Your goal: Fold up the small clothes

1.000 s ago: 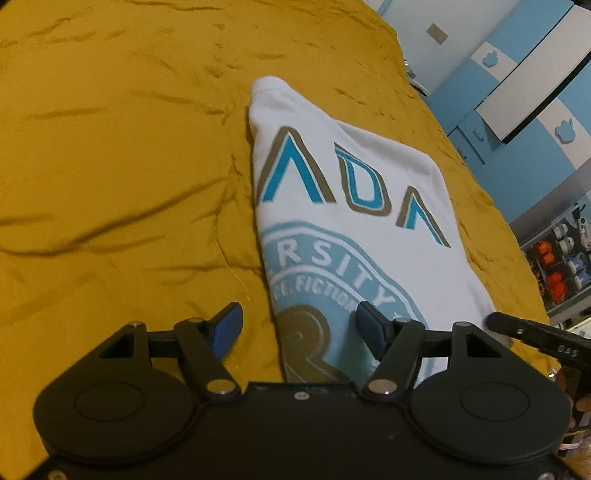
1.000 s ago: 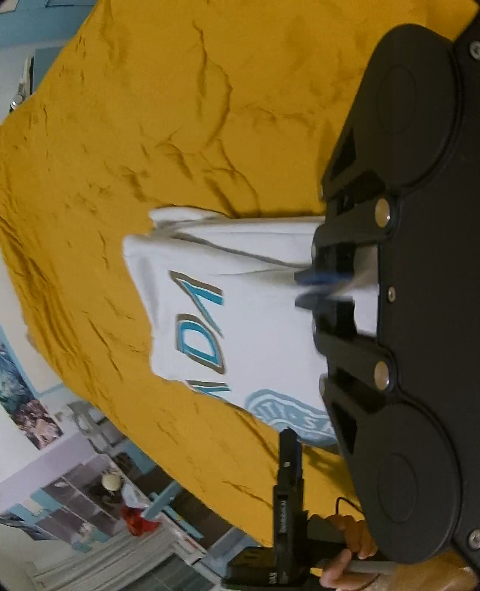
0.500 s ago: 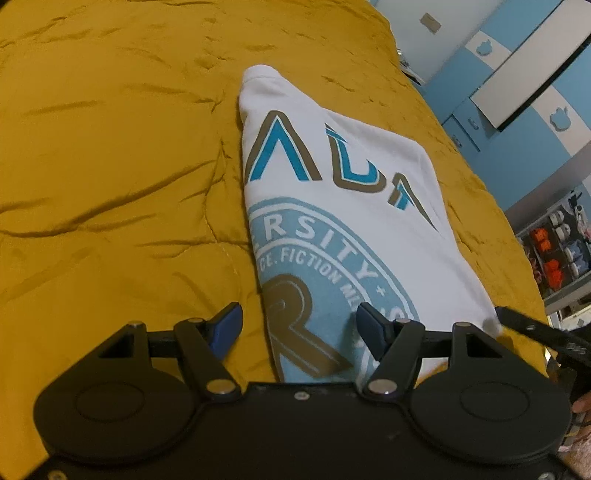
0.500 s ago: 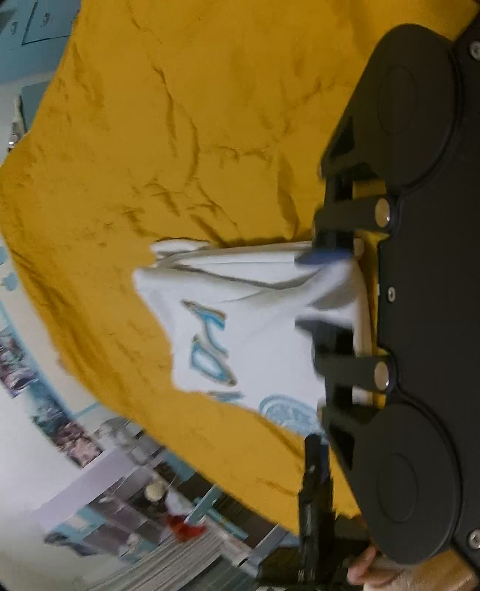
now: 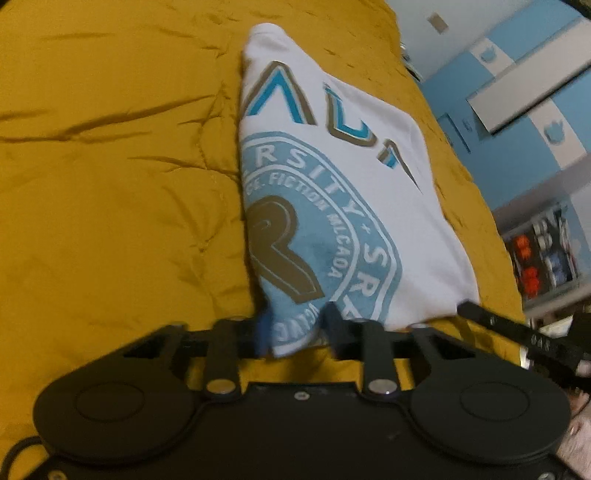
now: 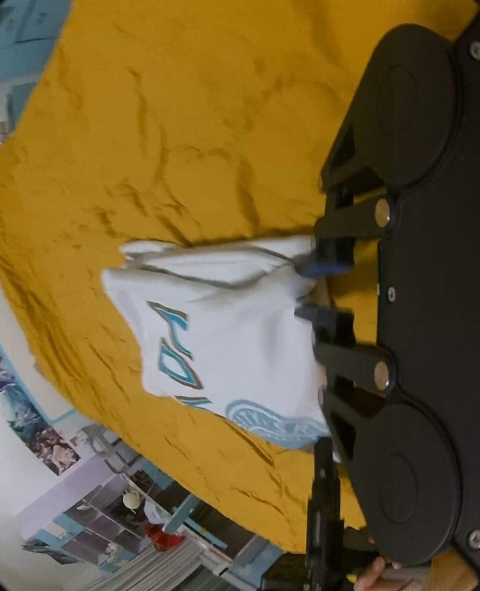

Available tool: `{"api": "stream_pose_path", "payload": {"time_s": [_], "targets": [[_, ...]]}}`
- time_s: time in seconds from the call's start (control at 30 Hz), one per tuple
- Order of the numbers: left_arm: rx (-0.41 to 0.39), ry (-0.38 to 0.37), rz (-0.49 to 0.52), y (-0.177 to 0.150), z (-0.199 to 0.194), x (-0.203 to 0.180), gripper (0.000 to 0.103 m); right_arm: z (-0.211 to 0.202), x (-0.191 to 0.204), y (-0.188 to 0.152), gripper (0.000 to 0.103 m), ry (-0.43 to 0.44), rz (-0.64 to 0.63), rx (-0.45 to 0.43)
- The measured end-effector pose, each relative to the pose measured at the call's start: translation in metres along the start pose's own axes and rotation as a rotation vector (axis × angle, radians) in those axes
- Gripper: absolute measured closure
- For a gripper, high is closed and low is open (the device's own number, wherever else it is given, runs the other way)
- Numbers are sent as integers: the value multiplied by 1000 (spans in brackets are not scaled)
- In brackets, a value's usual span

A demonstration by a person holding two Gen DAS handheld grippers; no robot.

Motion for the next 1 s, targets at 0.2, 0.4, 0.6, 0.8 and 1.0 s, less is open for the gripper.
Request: {"api": "stream_pose_path", "payload": {"time_s": [0.2,0.4,0.6,0.8,1.0], "targets": [[-26,-21,28,-2,-16,1,93,-13,-1,1,93,-5,5,-29],[-27,102,197,-7,-6,-7,67,-1,-14,-13,77,4,30,-6],[-90,167,328,2,-29,-17,27,-31,-5,21,43,35,-15,-108],[-141,176,305,40,-36,-4,21,-29,-13,62,35,95,-2,-125],[-128,166,250,70,-11,9,21,7,-36,76,34,164,82,-59]]}}
Point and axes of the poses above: each gripper's, at about its wrist camera, not at the fingertips, and z roughly the way its jaws point, x to its left, y to its top, the point moved 10 cm from there along z, roughly the way its jaws point, and after that the axes turned 4 degrees about y, right-handed, at the moved point
